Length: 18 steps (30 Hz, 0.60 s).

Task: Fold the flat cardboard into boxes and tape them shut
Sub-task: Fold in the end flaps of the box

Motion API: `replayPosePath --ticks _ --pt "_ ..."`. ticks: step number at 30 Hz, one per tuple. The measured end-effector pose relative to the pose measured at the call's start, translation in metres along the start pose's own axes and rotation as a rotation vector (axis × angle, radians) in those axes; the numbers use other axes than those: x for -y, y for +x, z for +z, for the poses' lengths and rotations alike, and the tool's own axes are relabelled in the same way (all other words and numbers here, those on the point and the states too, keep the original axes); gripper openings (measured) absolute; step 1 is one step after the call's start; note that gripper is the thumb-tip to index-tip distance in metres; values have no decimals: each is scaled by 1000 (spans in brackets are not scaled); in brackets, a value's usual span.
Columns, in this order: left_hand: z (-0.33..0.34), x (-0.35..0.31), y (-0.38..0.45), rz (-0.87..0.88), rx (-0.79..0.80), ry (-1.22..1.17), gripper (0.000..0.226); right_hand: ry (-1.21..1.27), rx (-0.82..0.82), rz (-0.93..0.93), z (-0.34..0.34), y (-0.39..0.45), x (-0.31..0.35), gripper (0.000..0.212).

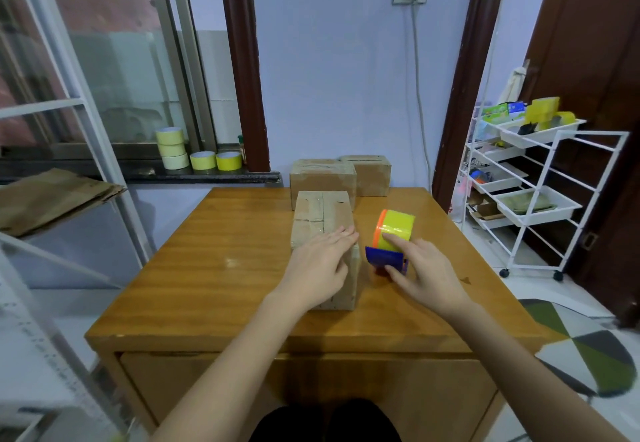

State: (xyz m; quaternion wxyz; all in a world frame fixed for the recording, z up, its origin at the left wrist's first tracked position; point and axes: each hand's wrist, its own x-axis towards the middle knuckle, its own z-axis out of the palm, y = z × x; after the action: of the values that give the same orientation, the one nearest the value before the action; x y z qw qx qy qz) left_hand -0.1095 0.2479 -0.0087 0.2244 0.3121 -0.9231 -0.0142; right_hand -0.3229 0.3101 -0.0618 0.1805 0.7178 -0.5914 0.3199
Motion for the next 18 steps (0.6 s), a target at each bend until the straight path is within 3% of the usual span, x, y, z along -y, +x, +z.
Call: replayPosePath --ticks 9,14,18 --pt "-4 -2 1 -35 46 -59 45 128 107 107 -9 -47 -10 77" --pt "-7 -6 0 -39 75 -54 44 111 224 151 -3 -60 -9 71" --pt "-8 -5 2 -30 110 -19 49 100 216 154 -1 -66 -6 70"
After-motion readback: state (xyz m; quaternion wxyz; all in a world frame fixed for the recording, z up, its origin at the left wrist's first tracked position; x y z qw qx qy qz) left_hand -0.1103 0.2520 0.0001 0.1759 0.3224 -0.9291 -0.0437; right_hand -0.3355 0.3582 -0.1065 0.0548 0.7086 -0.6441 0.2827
